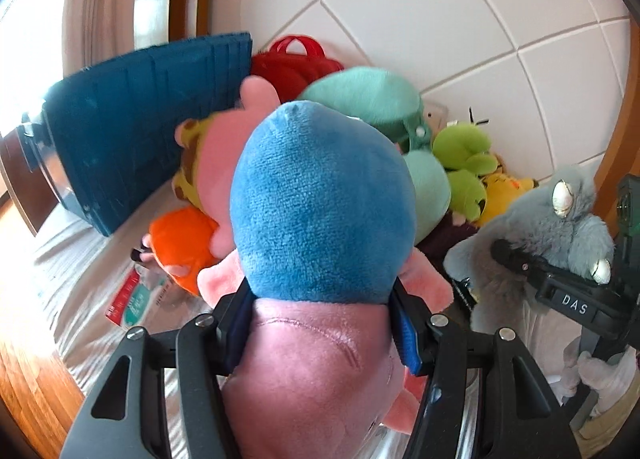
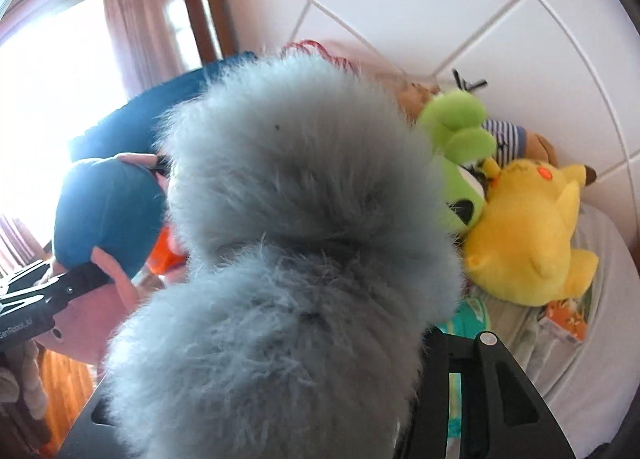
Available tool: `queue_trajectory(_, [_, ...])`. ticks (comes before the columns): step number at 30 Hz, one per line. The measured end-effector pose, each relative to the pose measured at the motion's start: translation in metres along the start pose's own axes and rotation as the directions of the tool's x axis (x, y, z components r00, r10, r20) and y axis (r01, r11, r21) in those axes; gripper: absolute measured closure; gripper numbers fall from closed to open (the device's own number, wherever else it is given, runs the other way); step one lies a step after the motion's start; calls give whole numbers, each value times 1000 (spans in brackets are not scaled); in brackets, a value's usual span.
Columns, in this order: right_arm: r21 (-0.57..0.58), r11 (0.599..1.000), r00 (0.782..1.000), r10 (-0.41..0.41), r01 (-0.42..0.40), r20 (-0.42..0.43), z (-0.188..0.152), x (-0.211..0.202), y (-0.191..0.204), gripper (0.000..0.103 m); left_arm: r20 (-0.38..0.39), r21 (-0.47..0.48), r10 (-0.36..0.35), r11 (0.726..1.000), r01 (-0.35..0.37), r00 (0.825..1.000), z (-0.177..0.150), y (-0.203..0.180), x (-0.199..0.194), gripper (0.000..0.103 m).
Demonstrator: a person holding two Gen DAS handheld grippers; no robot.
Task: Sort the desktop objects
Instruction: 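Lift both plush toys and carry them over the blue crate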
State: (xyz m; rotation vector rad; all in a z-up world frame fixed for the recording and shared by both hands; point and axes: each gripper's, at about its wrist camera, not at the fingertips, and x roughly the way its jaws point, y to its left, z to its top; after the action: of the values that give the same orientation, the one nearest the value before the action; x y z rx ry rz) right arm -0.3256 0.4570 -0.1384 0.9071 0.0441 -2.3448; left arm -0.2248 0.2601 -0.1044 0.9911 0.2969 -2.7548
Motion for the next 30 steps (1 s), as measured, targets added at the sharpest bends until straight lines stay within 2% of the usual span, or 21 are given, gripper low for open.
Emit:
queue_trajectory(6, [-29,997,997,66,-65,28,15,-11,48,56,42,-1,2,1000,-2,999,6,29,-30,45])
queue_trajectory(12, [-43,994,993,105,-102,60,33,-5,109,56,78,10,10,1000,-11,997,15,82,-53,45])
queue_trajectory(23, [-31,994,984,109,-105,140,61,8,224,56,149,77,-20,997,8,989,47,183,-85,45])
queue_trajectory(30, [-78,988,976,144,-133,164,94,24,272,56,215,46,13,999,-23,976,71,227,-93,45])
